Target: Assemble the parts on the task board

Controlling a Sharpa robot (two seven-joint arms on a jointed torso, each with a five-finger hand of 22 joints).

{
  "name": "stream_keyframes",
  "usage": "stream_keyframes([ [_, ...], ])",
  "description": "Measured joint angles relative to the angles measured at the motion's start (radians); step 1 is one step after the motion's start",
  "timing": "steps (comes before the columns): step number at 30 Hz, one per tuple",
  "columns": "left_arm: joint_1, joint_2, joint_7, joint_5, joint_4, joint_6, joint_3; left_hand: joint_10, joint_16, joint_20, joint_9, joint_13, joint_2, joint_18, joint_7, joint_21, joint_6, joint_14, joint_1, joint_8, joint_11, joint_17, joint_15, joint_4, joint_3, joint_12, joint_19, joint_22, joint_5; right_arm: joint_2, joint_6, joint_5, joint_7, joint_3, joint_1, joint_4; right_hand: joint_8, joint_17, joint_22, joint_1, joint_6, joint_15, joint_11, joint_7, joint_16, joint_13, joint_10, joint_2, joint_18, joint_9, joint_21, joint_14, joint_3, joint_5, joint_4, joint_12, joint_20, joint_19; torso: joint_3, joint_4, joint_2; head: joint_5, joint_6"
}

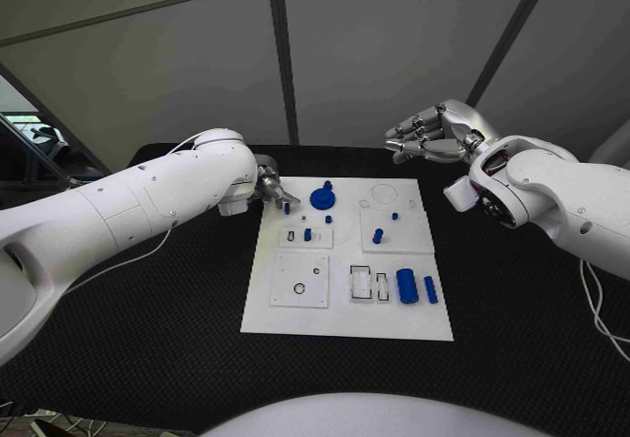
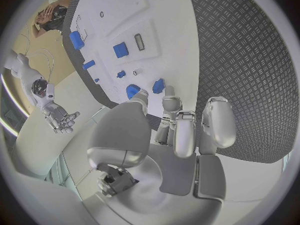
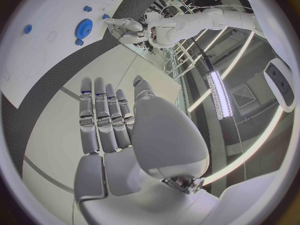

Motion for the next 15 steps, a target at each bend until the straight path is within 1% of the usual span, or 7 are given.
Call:
stream_keyframes([
  [1, 0.0, 0.0, 0.0, 0.0, 0.0, 0.001, 0.0, 0.0, 0.0, 0.0, 0.0, 0.0, 0.006, 0.0, 0.0, 0.0, 0.0, 0.0, 0.006, 0.0, 0.0, 0.0, 0.0, -0.001, -0.001, 0.0, 0.0, 0.0, 0.0, 0.0, 0.0, 0.0, 0.0, 0.0, 0.0, 0.0, 0.0, 0.0, 0.0, 0.0, 0.0, 0.0, 0.0, 0.0, 0.0, 0.0, 0.0, 0.0, 0.0, 0.0, 0.0, 0.0, 0.0, 0.0, 0.0, 0.0, 0.0, 0.0, 0.0001, 0.0, 0.0, 0.0, 0.0],
  [6, 0.0, 0.0, 0.0, 0.0, 0.001, 0.005, 0.0, 0.004, 0.0, 0.0, -0.001, -0.002, 0.014, 0.0, -0.004, 0.0, 0.004, 0.0, 0.036, 0.008, -0.004, 0.0, 0.0, -0.01, -0.01, 0.0, 0.0, 0.0, 0.0, 0.001, 0.001, 0.0, 0.0, 0.0, 0.0, -0.001, 0.0, -0.001, -0.001, 0.0, 0.0, 0.0, 0.0, 0.0, 0.0, 0.0, 0.0, 0.0, 0.0, 0.0, 0.0, 0.0, 0.0, 0.0, 0.0, 0.0, 0.0, 0.0, 0.0006, -0.0001, 0.0, 0.0, 0.0],
  [8, -0.001, 0.001, 0.0, 0.0, 0.001, 0.007, 0.0, 0.004, 0.0, 0.0, -0.001, -0.002, 0.013, 0.0, -0.006, 0.0, 0.009, 0.0, 0.037, 0.008, -0.004, 0.0, 0.0, -0.01, -0.01, 0.001, 0.0, 0.0, 0.0, 0.002, 0.002, 0.0, 0.0, 0.0, 0.0, -0.001, 0.0, -0.001, -0.001, 0.0, 0.0, 0.0, 0.0, 0.0, 0.0, 0.0, 0.0, 0.0, 0.0, 0.0, 0.0, 0.0, 0.0, 0.0, 0.0, 0.0, 0.0, 0.0, 0.0006, -0.0001, 0.0, -0.001, 0.0],
  [12, -0.001, 0.001, 0.0, -0.001, 0.003, 0.01, 0.0, 0.004, 0.005, 0.0, -0.001, -0.002, 0.028, 0.0, -0.004, 0.0, 0.011, 0.0, 0.052, 0.008, -0.004, 0.0, 0.0, -0.012, -0.012, 0.005, 0.0, 0.0, 0.0, 0.002, 0.003, 0.0, 0.0, 0.0, 0.0, -0.001, 0.0, -0.001, -0.001, 0.0, 0.0, 0.0, 0.0, 0.0, 0.0, 0.0, 0.0, 0.0, 0.0, 0.0, 0.0, 0.0, 0.0, 0.0, 0.0, 0.0, 0.0, 0.0, 0.0006, -0.0001, 0.0, -0.001, 0.0],
  [13, -0.001, 0.001, 0.001, -0.001, 0.003, 0.01, 0.0, 0.004, 0.005, -0.002, -0.001, -0.002, 0.024, 0.0, -0.004, 0.0, 0.011, 0.0, 0.058, 0.012, -0.004, 0.0, 0.0, -0.012, -0.012, 0.005, 0.002, 0.0, 0.0, 0.002, 0.003, 0.0, -0.001, 0.0, 0.0, -0.001, 0.0, -0.001, -0.001, 0.0, 0.0, 0.0, 0.0, 0.0, 0.0, 0.0, 0.0, 0.0, 0.0, 0.0, 0.0, 0.0, 0.0, 0.0, 0.0, 0.0, 0.0, 0.0, 0.0006, -0.0001, 0.0, -0.001, 0.0],
  [14, -0.001, 0.001, 0.001, -0.001, 0.003, 0.01, 0.0, 0.004, 0.005, -0.004, -0.001, -0.002, 0.032, 0.0, -0.007, 0.0, 0.014, 0.0, 0.066, 0.013, -0.004, 0.0, 0.0, -0.012, -0.012, 0.005, 0.004, 0.0, 0.0, 0.002, 0.003, 0.0, -0.001, 0.0, 0.0, -0.001, 0.0, -0.001, -0.001, 0.0, 0.0, 0.0, 0.0, 0.0, 0.0, 0.0, 0.0, 0.0, 0.0, 0.0, 0.0, 0.0, 0.0, 0.0, 0.0, 0.0, 0.0, 0.0, 0.0006, -0.0001, 0.0, -0.001, 0.0],
  [15, -0.001, 0.001, 0.001, -0.001, 0.003, 0.01, 0.0, 0.004, 0.005, -0.004, -0.001, -0.003, 0.033, 0.0, -0.007, 0.0, 0.014, 0.0, 0.068, 0.013, -0.004, 0.0, 0.0, -0.014, -0.014, 0.005, 0.004, 0.0, 0.0, 0.002, 0.004, 0.0, -0.001, 0.0, 0.0, -0.001, 0.0, -0.001, -0.001, 0.0, 0.0, 0.0, 0.0, 0.0, 0.0, 0.0, 0.0, 0.0, 0.0, 0.0, 0.0, 0.0, 0.0, 0.0, 0.0, 0.0, 0.0, 0.0, 0.0006, -0.0001, 0.0, -0.001, -0.001],
])
